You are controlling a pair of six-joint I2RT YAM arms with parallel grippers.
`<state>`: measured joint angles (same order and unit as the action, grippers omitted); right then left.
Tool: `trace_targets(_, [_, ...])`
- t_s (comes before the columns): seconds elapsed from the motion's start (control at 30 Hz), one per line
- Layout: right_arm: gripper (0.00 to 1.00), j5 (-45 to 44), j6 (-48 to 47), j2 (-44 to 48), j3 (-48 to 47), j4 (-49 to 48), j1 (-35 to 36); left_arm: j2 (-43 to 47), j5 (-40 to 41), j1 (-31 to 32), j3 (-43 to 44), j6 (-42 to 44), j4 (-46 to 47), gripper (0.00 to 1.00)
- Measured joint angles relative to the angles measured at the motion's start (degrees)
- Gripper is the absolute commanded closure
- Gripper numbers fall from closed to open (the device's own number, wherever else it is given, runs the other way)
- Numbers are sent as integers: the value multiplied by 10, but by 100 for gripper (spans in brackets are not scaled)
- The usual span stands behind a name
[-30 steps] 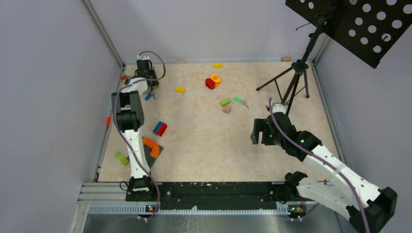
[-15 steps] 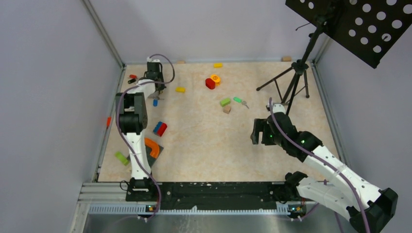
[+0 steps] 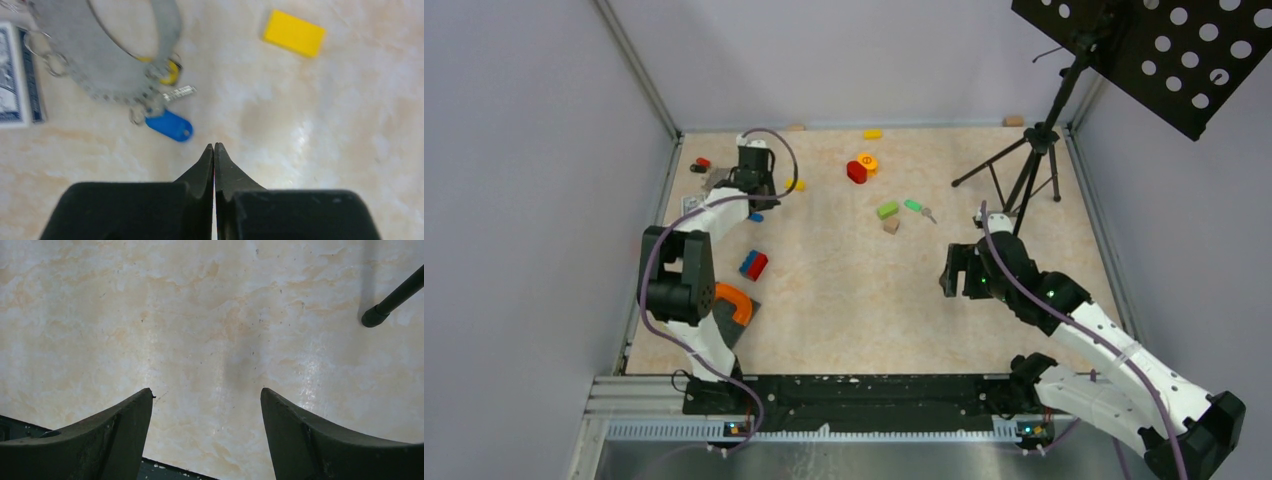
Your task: Remove the keys from the keyring
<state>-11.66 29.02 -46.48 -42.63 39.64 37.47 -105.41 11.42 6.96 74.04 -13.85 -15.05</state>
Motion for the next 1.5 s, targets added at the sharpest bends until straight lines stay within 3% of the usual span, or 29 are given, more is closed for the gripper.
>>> trace_targets(0.1, [22, 0, 0, 0, 0, -3, 0, 51, 0, 39, -52, -16, -2, 98])
trace_targets(0.27, [22, 0, 0, 0, 0, -2, 0, 90, 24, 73, -109, -28, -15, 44])
trace_targets(0.37, [22, -1, 0, 0, 0, -2, 0, 86, 59, 59, -94, -29, -38, 39])
trace_targets(0.53, [22, -1, 0, 0, 0, -1, 0, 48, 74, 9, 1, -12, -46, 40])
trace_targets(0.73, [22, 0, 0, 0, 0, 2, 0, -21, 16, -60, 86, 57, -12, 47])
trace_targets(1.13, [22, 10, 0, 0, 0, 3, 0, -124, -76, -90, 103, 123, -2, 47])
trace_targets(1.27, [22, 13, 0, 0, 0, 3, 0, -134, -84, -96, 112, 125, 1, 54])
trace_targets(1.5, [22, 14, 0, -1, 0, 2, 0, -144, -100, -97, 114, 127, 5, 76])
